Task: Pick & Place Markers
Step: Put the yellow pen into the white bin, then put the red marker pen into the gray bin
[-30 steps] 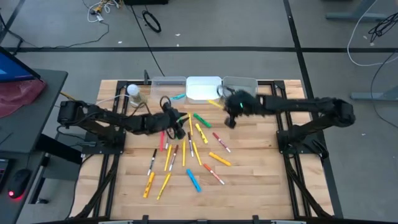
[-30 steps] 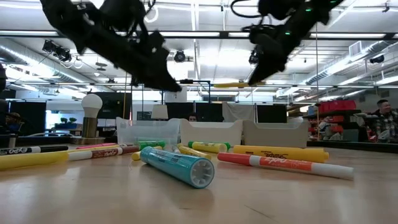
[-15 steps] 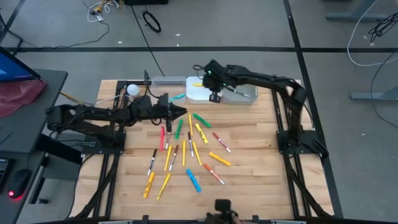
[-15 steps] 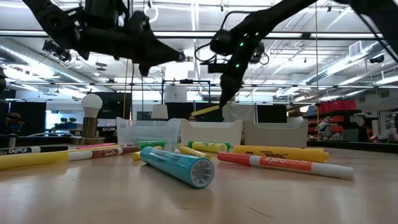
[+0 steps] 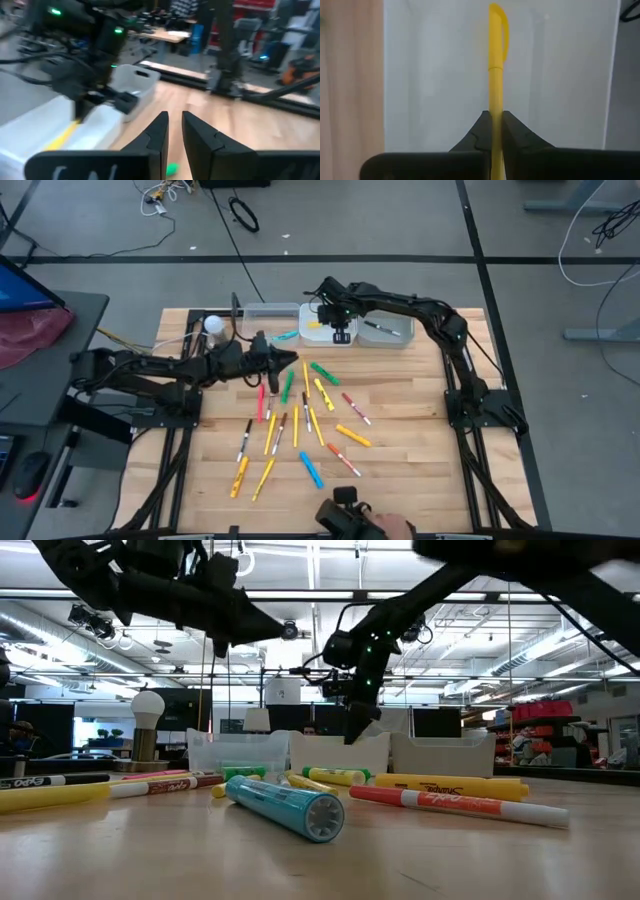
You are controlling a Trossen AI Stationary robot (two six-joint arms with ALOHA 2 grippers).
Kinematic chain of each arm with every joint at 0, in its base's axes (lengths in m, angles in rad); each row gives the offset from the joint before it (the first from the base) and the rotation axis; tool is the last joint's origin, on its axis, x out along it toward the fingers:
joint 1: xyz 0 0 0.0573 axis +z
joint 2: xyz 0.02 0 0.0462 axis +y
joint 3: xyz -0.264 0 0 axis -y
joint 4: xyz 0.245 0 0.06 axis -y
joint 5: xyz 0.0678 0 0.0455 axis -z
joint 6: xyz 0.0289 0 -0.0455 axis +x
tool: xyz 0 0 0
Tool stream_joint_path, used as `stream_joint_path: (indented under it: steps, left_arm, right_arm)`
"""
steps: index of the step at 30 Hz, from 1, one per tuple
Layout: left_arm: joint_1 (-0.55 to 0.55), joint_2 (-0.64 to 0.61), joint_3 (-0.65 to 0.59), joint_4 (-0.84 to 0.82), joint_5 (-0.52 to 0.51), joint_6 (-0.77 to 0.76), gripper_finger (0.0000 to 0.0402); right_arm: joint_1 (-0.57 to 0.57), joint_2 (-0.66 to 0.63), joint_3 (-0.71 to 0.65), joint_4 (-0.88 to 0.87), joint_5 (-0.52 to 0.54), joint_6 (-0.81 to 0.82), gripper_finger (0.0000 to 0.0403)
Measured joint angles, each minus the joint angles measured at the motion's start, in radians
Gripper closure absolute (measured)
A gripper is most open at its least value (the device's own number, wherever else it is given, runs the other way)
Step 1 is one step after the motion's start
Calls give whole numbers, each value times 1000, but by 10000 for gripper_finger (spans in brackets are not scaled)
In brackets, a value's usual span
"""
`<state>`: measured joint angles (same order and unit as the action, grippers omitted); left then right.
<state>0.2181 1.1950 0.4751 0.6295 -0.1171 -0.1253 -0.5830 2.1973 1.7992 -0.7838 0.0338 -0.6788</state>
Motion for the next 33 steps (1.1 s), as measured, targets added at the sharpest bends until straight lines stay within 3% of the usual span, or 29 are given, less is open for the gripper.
stream_joint_path:
  steps: [7,18,22,27,33]
  left_arm:
    - [84,0,0,1,-3,105,344]
    - [99,0,0,5,-2,33,344]
    - [82,0,0,9,-2,20,344]
    - [78,0,0,10,-2,16,344]
    - [75,0,0,10,54,16,344]
  right_arm:
    - [-7,26,2,-15,-1,51,382]
    - [-6,9,0,97,-44,187,280]
    - [-3,-67,0,129,-14,286,259]
    - [33,-202,-8,97,-21,386,261]
    - [158,-425,-212,104,-26,444,285]
